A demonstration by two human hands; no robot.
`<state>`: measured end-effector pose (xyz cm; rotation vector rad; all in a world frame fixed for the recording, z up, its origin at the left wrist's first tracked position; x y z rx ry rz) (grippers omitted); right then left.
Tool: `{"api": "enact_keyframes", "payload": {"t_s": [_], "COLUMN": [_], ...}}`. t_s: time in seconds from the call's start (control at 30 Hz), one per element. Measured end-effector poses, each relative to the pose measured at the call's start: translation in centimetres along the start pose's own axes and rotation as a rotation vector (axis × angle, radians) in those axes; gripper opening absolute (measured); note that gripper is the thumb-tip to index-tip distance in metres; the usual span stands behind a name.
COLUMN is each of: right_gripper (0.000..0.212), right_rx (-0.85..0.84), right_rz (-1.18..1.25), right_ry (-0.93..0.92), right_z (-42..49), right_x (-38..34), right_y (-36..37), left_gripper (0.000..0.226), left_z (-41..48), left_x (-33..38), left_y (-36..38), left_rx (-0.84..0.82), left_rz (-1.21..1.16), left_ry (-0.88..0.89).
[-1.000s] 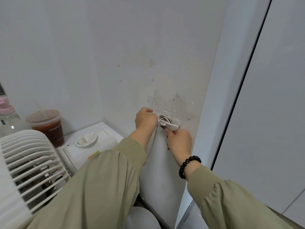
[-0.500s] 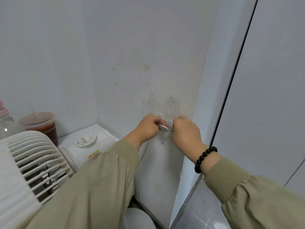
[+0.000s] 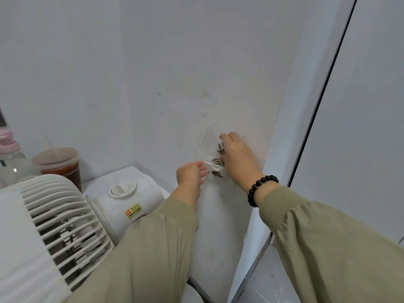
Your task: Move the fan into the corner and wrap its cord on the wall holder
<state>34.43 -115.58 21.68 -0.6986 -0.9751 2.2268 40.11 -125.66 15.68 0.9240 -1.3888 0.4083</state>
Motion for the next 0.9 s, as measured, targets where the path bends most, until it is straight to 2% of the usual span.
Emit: {"api": "enact_keyframes", "payload": {"t_s": [0.17,0.23,0.37,0.47,0.53,0.6,0.7,0.73,0.83,0.9], "right_gripper": [0.012,0.016,0.051,0.058,0.055,0.052,0.058,0.060,0.062,0.067], "right_rx": [0.080,0.094,-0.145,-0.291,-0.161,-0.032,0.020,0.025,0.196,0.326], "right_rz": [0.029,-0.016,-0.135,-0.106,-0.144,-0.294,-0.388,-0.385,-0.305,-0.137], "right_ry": [0.025,-0.010,-0.162,-0.128,-0.169,-0.190,-0.163,-0.162,-0.196,-0.127], "right_z": [-0.1,-0.6,-1.6,-1.9,-2.8,-3.7,-4.4,-4.6,-4.4,-4.2], "right_x": [0.1,0.4,0.1,0.6,0.7,1.3,2.1,1.8,2.4,2.2], "right_y": [1.9,2.4,1.8,0.4,-0.3,-0.2,-0.4,-1.3,-3.9,-8.0], "left_gripper": [0.032,0.032,0.034,0.033,0.037,0.047,0.058,0.062,0.069,0.067], "left_z": [0.5,0.5,0.1,-0.3,-0.8,-1.8,-3.1,-3.4,-4.3,-5.2], "left_x": [-0.2,-0.4,-0.3,0.0,0.7,1.6,2.7,2.8,3.3,3.8], "left_y": [0.0,-0.1,-0.3,-0.4,-0.4,-0.2,0.5,0.6,1.1,1.4], "left_rx": [0.042,0.044,0.040,0.007,-0.057,-0.130,-0.161,-0.169,-0.168,-0.142], "left_rz": [-0.009,0.015,0.062,0.135,0.349,0.641,1.070,1.180,1.367,1.451], "left_ry": [0.006,0.023,0.044,0.124,0.278,0.492,0.823,0.867,0.942,1.049]}}
Point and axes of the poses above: each hand's wrist, its own z-axis towards the middle knuckle, its own y-axis out of the palm, x = y × z, the point moved 3 cm from there along z, towards the middle knuckle, and after that the axes turned 11 degrees about y, right-handed, at the moved point
